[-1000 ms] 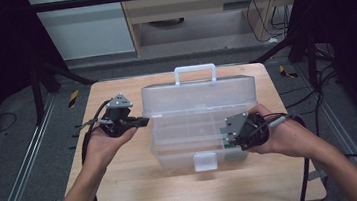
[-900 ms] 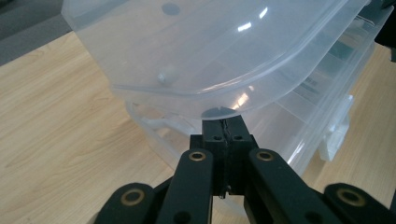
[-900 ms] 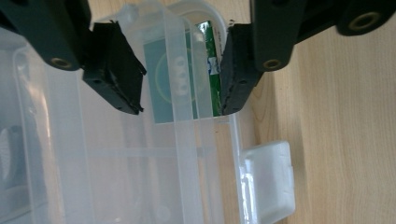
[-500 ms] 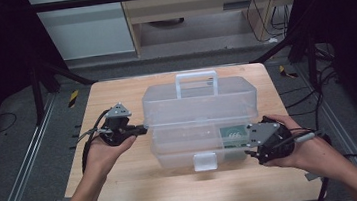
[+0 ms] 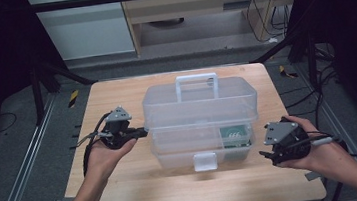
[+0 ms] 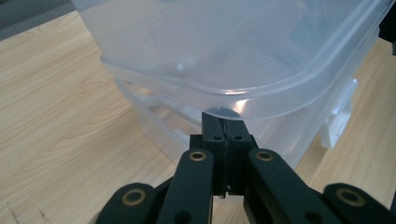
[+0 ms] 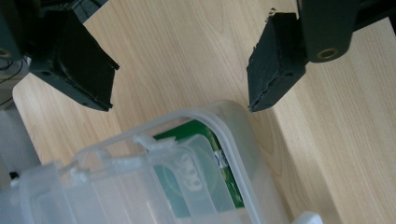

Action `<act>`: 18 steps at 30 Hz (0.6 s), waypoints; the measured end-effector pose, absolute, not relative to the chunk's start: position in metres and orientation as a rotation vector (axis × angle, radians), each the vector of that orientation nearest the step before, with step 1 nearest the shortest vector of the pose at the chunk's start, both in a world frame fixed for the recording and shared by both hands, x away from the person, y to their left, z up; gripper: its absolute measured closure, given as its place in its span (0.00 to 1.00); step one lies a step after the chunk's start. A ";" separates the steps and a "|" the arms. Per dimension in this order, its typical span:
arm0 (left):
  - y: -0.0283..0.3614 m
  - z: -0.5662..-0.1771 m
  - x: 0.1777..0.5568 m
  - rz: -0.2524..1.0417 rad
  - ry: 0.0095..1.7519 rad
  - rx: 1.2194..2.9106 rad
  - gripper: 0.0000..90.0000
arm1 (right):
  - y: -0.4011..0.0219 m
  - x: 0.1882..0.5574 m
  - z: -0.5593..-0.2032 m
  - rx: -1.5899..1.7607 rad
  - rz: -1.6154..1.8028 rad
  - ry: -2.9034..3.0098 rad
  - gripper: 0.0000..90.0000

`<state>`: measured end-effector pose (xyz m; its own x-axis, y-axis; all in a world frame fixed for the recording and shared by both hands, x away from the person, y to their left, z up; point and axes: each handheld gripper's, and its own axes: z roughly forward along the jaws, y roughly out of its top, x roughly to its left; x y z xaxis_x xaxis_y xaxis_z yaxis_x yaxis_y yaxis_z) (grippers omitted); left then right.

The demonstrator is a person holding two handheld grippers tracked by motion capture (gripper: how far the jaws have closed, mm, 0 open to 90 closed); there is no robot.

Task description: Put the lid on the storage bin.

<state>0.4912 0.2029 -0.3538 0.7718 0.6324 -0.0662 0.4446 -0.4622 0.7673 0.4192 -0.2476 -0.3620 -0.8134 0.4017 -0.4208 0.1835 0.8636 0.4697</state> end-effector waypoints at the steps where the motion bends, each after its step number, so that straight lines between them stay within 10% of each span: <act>1: 0.203 -0.355 0.490 0.292 0.800 2.135 1.00 | -0.249 0.420 -0.363 0.432 0.557 2.514 0.25; 18: 0.207 -0.372 0.482 0.289 0.814 2.129 1.00 | -0.267 0.418 -0.378 0.531 0.541 2.495 0.23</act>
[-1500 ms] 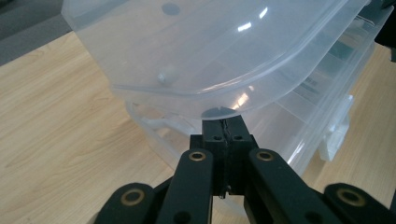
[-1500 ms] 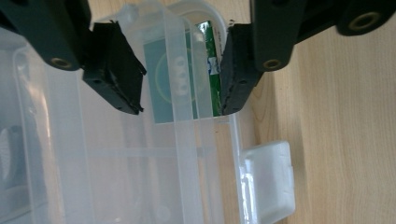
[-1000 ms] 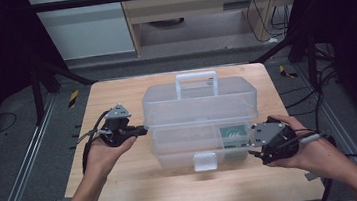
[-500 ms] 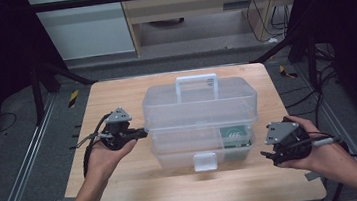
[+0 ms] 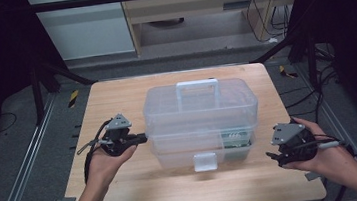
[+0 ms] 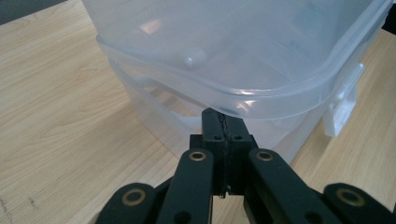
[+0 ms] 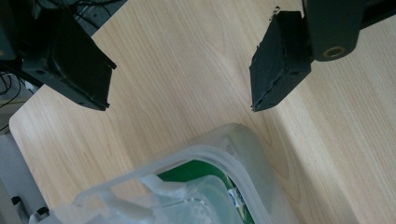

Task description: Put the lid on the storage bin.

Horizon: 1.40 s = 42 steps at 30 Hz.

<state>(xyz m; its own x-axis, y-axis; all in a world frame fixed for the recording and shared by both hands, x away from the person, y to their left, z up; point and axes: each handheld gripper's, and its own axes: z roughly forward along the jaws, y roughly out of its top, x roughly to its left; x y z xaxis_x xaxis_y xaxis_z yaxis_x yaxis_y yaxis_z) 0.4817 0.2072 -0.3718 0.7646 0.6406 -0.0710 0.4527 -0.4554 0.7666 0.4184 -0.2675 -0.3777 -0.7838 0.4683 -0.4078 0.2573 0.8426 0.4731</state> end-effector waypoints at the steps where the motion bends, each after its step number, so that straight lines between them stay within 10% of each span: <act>1: 0.208 -0.373 0.481 0.285 0.818 2.126 1.00 | -0.268 0.418 -0.379 0.537 0.538 2.496 0.23; 36: 0.220 -0.395 0.477 0.237 0.841 2.117 1.00 | -0.275 0.429 -0.398 0.617 0.523 2.483 0.23; 42: 0.242 -0.391 0.495 0.438 0.916 2.220 1.00 | -0.280 0.439 -0.403 0.692 0.507 2.443 0.23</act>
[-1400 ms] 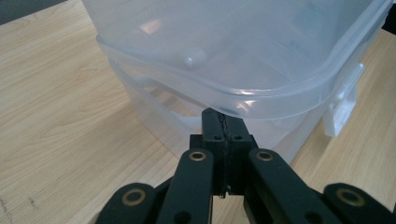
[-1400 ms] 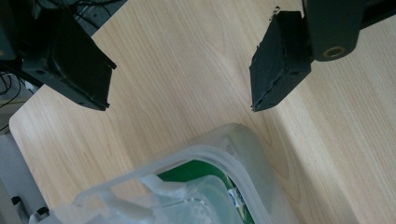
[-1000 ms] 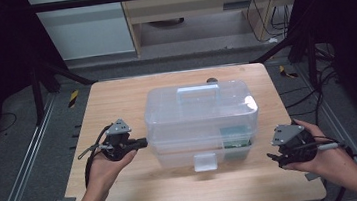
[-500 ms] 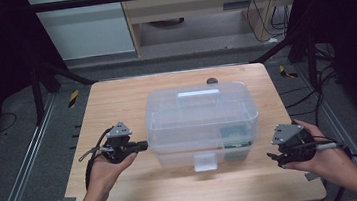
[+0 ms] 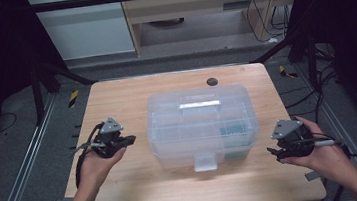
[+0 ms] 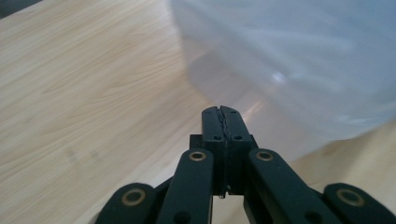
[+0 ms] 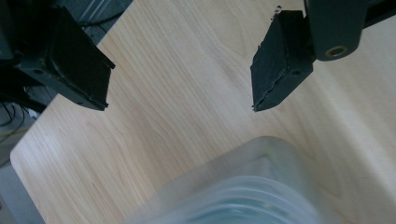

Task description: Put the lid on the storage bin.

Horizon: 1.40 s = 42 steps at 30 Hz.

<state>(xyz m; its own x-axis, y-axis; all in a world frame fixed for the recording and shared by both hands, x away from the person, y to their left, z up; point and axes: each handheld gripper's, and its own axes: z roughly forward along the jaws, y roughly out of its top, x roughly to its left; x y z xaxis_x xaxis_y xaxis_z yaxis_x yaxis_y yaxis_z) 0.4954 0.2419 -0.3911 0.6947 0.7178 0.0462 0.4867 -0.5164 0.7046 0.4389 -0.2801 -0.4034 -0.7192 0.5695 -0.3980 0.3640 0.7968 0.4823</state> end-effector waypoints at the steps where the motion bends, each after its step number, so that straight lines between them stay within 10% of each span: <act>1: 0.246 -0.392 0.500 0.461 0.933 2.236 1.00 | -0.281 0.441 -0.404 0.709 0.503 2.438 0.23; 25: 0.270 -0.447 0.578 0.465 1.205 2.187 0.99 | -0.306 0.564 -0.459 1.225 0.641 2.196 0.28; 32: 0.270 -0.458 0.590 0.570 1.236 2.124 0.44 | -0.310 0.580 -0.469 1.337 0.692 2.138 0.20; 42: 0.270 -0.482 0.597 0.535 1.309 2.074 0.18 | -0.315 0.590 -0.488 1.508 0.807 2.080 0.15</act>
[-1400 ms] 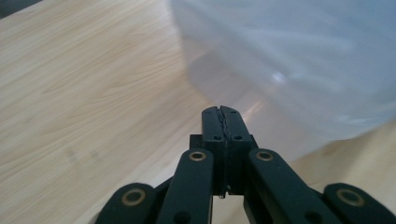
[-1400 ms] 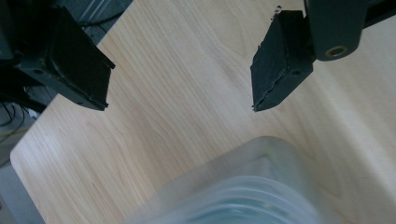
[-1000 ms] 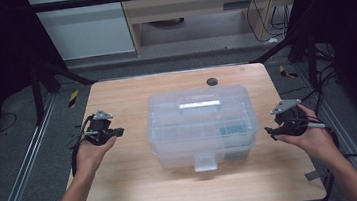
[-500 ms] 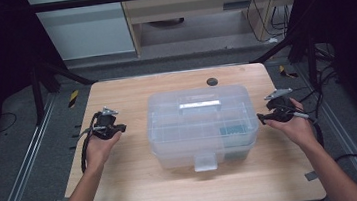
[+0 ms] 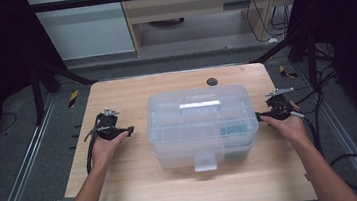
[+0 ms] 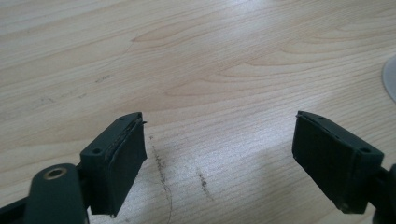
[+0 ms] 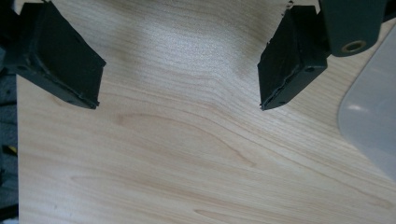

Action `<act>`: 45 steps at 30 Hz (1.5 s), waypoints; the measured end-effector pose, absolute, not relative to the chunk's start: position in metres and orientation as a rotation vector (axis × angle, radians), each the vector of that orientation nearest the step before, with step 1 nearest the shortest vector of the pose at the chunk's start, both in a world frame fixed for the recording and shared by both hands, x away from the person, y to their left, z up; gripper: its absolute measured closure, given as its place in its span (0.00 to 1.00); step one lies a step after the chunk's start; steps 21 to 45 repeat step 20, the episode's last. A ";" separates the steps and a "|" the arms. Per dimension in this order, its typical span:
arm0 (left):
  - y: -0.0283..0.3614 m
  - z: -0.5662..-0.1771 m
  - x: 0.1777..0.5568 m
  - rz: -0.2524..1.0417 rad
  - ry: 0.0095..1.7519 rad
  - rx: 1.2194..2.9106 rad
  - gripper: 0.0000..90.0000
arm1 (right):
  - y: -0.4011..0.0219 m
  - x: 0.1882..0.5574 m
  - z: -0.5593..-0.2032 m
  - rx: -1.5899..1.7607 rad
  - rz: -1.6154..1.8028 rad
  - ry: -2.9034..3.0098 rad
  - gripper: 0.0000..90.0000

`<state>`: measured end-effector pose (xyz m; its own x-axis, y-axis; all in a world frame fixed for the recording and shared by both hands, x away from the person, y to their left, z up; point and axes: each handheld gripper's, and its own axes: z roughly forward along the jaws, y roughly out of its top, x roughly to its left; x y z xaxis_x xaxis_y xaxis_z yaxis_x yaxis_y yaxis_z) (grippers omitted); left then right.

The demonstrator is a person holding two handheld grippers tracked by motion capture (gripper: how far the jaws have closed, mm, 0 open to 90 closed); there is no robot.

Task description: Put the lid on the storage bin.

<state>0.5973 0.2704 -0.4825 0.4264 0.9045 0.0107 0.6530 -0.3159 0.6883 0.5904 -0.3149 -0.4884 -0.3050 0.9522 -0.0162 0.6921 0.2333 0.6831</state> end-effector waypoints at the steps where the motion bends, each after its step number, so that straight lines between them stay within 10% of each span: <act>1: 0.271 -0.484 0.597 0.536 1.314 2.072 0.18 | -0.316 0.591 -0.490 1.514 0.803 2.080 0.15; 45: 0.268 -0.507 0.597 0.596 1.347 2.010 0.04 | -0.305 0.587 -0.512 1.543 0.851 1.993 0.01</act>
